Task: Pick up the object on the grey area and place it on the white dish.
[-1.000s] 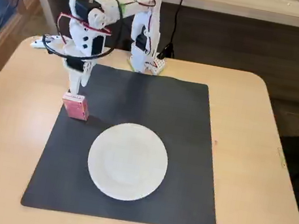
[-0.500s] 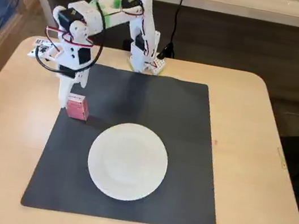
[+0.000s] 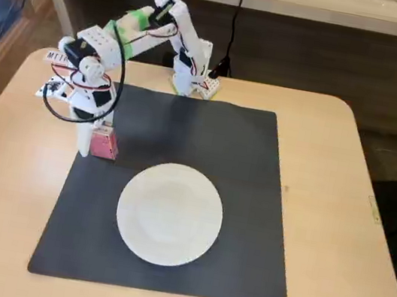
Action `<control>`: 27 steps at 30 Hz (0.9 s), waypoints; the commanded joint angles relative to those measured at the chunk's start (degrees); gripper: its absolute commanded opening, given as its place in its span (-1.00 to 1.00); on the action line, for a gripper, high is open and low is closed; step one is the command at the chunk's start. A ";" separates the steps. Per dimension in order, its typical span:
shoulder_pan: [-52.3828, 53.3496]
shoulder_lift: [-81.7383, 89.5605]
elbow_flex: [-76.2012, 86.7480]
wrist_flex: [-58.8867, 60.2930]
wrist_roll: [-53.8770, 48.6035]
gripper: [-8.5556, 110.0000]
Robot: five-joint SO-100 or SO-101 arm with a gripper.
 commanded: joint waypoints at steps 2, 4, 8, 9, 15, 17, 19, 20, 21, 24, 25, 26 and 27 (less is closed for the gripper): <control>-1.05 -2.11 -6.86 -0.18 0.18 -0.66; -1.76 -3.16 -9.67 -0.18 0.53 -0.81; -2.81 -2.99 -13.27 0.26 1.32 -0.86; -3.08 -2.46 -13.62 0.35 1.49 -0.86; -7.21 5.10 -15.12 0.44 3.16 -0.86; -10.81 6.68 -18.98 0.44 3.34 -0.86; -15.03 6.77 -24.79 0.44 3.34 -0.86; -17.14 6.24 -27.86 0.26 3.34 -0.86; -19.25 5.45 -30.76 0.00 3.43 -0.86; -24.87 2.20 -37.71 -0.09 3.43 -0.86; -26.46 1.32 -38.06 -0.09 3.43 -0.86; -27.95 0.35 -38.06 -0.09 3.52 -0.86; -29.36 -0.88 -38.06 0.18 3.52 -0.86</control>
